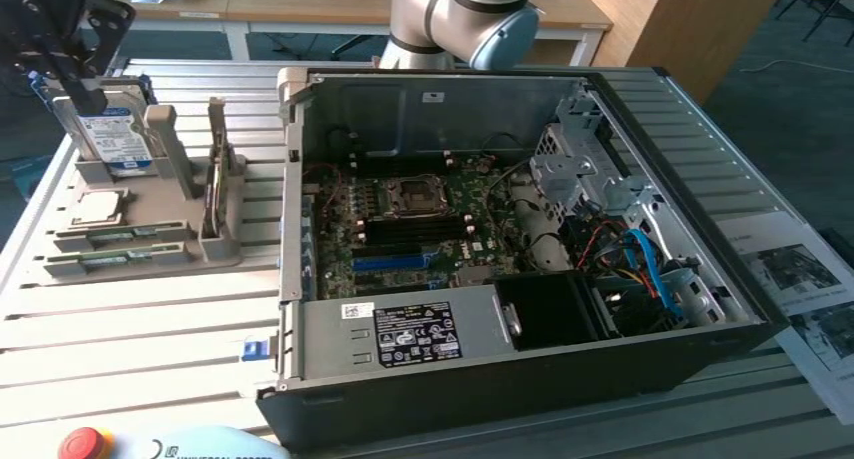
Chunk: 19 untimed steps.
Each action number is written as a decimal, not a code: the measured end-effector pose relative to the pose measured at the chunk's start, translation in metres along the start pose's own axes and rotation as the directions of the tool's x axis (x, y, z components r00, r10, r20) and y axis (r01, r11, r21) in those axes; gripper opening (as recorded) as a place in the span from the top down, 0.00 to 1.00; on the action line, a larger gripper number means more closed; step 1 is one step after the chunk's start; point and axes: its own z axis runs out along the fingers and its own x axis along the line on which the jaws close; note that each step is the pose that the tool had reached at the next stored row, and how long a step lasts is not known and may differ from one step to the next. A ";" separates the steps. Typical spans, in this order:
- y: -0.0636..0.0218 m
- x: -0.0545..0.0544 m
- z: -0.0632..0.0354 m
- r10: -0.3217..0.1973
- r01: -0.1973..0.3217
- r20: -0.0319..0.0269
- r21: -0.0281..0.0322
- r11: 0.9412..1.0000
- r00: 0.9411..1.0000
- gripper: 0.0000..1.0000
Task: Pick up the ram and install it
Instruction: 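Reach for the ram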
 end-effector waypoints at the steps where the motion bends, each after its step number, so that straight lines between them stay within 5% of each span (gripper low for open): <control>1: -0.0002 0.003 0.0000 0.000 0.000 0.000 0.000 1.000 1.000 0.90; 7: -0.0014 0.018 -0.0005 0.000 0.000 0.000 0.000 1.000 1.000 0.90; 19: -0.0004 0.020 -0.0004 0.000 0.000 0.000 0.000 1.000 1.000 0.90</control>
